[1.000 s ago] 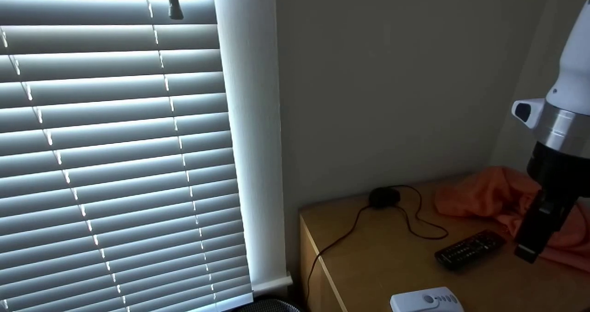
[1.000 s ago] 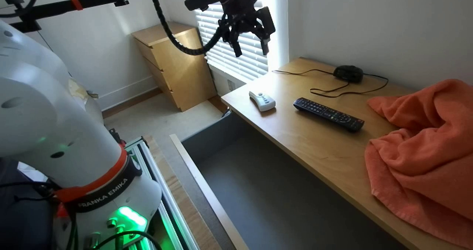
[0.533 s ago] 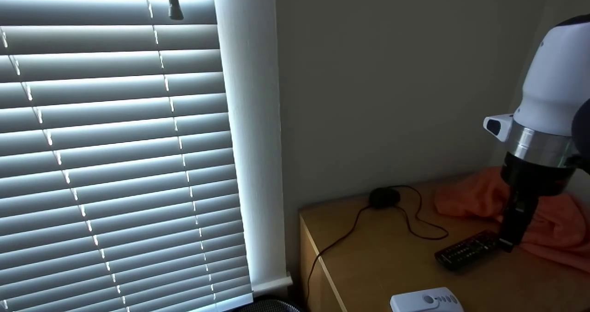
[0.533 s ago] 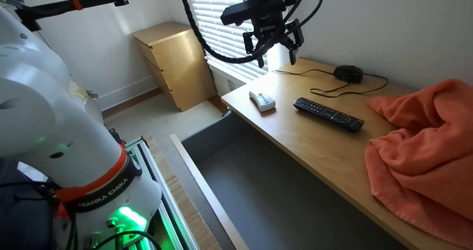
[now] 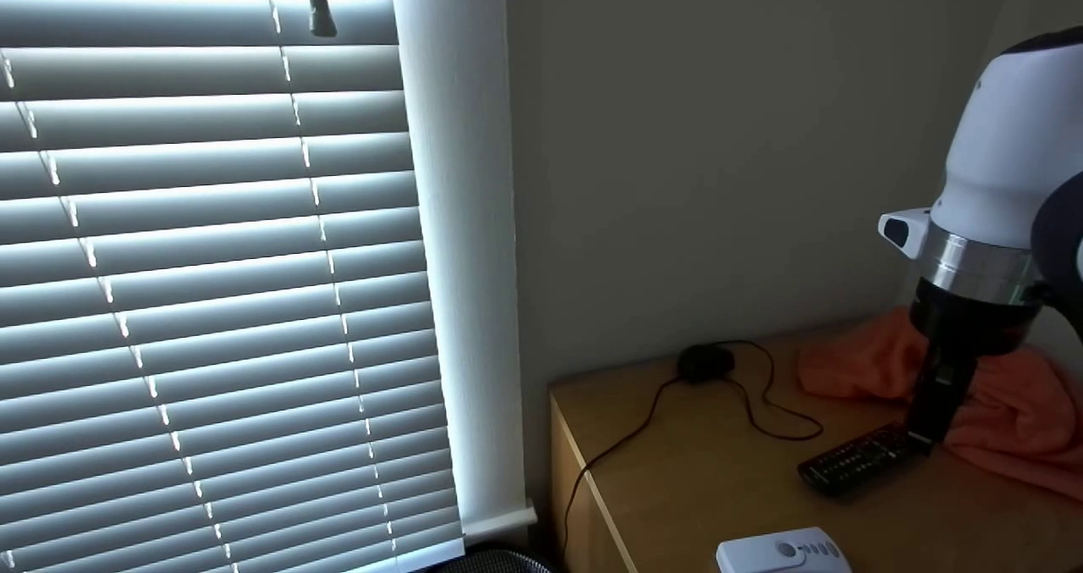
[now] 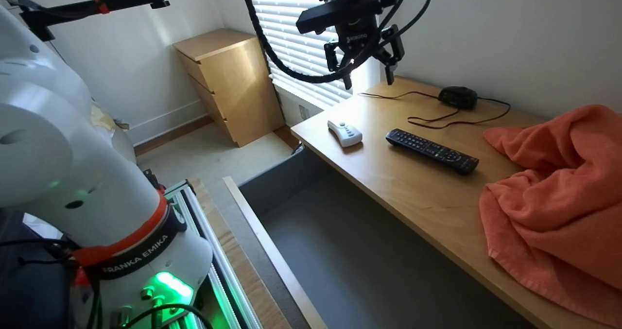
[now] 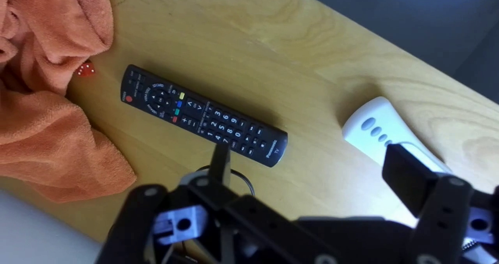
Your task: Turn the black remote control to the right.
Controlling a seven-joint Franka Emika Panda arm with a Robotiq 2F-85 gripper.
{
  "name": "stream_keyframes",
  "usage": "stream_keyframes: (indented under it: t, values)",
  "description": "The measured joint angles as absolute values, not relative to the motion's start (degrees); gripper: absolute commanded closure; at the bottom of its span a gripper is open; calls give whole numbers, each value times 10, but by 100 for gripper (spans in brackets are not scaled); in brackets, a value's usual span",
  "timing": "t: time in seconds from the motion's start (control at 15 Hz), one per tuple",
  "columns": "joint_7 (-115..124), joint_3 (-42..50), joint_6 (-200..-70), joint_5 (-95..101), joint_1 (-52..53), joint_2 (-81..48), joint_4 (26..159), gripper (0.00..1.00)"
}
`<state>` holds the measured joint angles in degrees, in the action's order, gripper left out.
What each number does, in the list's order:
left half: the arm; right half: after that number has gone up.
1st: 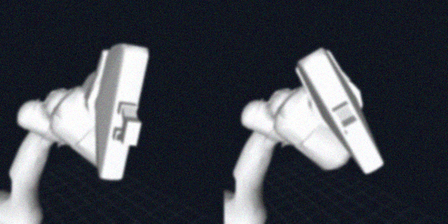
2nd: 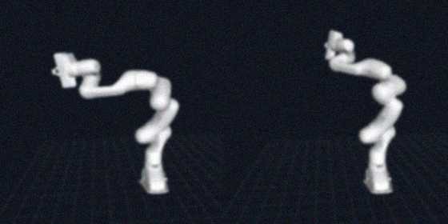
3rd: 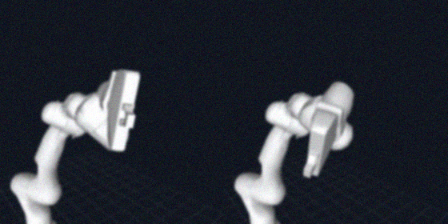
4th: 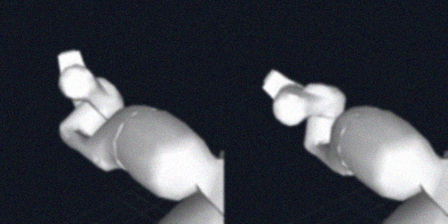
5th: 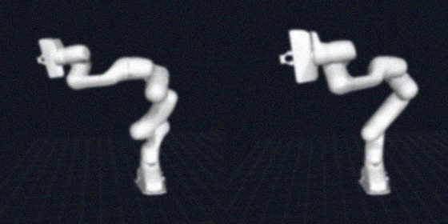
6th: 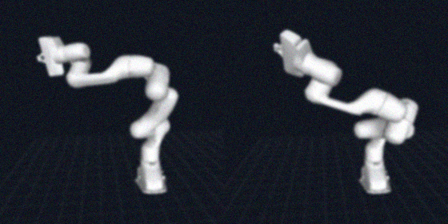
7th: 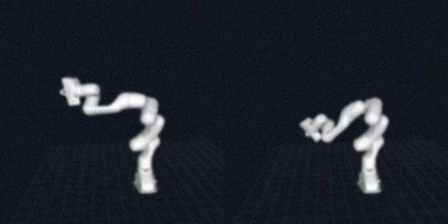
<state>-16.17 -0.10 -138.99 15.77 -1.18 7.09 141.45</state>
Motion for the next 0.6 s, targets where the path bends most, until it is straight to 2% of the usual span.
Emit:
stream_keyframes:
  t: [0.6]
  values:
    - [-348,20,-1428,159,-37,-102,1309,0]
